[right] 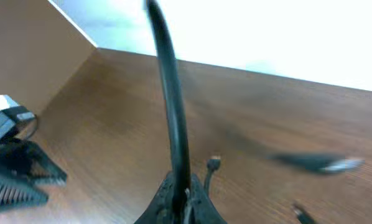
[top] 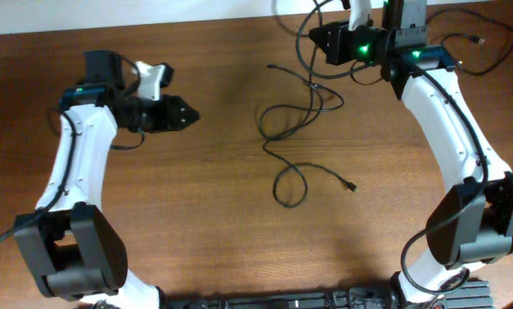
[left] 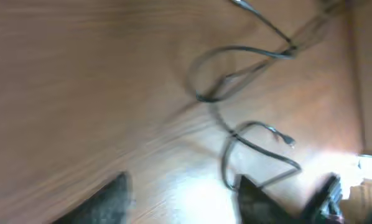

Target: Untangle cables

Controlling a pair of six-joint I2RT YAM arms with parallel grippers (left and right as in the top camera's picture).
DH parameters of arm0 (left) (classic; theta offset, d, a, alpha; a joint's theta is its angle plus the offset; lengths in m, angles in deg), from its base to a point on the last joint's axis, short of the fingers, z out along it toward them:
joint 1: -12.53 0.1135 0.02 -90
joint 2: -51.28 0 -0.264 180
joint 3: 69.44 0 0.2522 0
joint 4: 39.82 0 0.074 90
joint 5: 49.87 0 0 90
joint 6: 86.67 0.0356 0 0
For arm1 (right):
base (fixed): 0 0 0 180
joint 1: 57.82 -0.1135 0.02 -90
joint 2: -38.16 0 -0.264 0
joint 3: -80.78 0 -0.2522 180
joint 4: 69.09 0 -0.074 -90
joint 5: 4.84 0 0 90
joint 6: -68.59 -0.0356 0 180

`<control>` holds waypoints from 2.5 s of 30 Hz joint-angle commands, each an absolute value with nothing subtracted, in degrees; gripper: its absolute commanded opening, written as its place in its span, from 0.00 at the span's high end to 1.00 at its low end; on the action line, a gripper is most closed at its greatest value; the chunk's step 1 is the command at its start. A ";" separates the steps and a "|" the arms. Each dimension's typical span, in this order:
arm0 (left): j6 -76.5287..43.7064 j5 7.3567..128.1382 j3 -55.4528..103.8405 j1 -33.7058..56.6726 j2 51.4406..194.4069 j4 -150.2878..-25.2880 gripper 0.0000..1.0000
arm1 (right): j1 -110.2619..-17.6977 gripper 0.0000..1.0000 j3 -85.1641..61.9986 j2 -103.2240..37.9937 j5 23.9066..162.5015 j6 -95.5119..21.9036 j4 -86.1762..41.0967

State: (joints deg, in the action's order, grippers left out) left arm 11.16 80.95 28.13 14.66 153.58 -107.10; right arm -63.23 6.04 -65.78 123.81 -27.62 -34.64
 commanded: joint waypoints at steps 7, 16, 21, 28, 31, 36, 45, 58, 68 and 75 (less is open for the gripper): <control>-1.60 66.41 28.76 -5.49 152.20 -100.96 0.01 | -63.79 0.96 11.64 -65.26 121.28 -28.13 -34.48; -20.97 56.16 28.76 -15.80 157.60 -81.05 0.01 | -63.79 0.96 11.64 -62.48 122.61 -28.13 -29.68; -21.71 51.42 28.76 -18.38 162.98 -66.77 0.01 | -63.79 0.96 11.64 -62.24 122.63 -28.15 -27.53; -21.71 47.81 28.78 -22.86 175.35 -46.05 0.55 | -63.71 0.96 11.64 -60.10 122.31 -28.15 -26.75; -21.60 47.75 28.78 -23.80 176.92 -52.63 0.76 | -61.56 0.96 13.91 -59.25 118.61 -28.13 -26.55; -17.38 47.75 28.78 -21.55 176.90 -78.60 0.82 | -49.32 0.96 25.91 -59.16 111.18 -28.13 -23.23; -17.36 44.56 28.78 -5.60 176.88 -99.69 0.78 | -24.87 0.96 29.43 -59.16 106.77 -28.15 -21.59; -17.45 43.18 28.78 2.75 176.90 -101.68 0.66 | -46.77 0.96 29.19 -62.42 113.80 -18.53 -2.18; -17.45 43.36 28.78 1.70 176.90 -101.20 0.58 | -71.05 0.96 29.19 -85.15 104.80 -18.64 1.73; -17.43 43.33 28.78 1.70 176.90 -101.20 0.42 | -81.04 0.68 29.19 -95.33 102.50 -26.42 -5.52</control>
State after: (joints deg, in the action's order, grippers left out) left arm -17.43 44.58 31.43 1.44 173.62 -100.87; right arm -79.03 28.89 -92.89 103.64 -23.01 -3.99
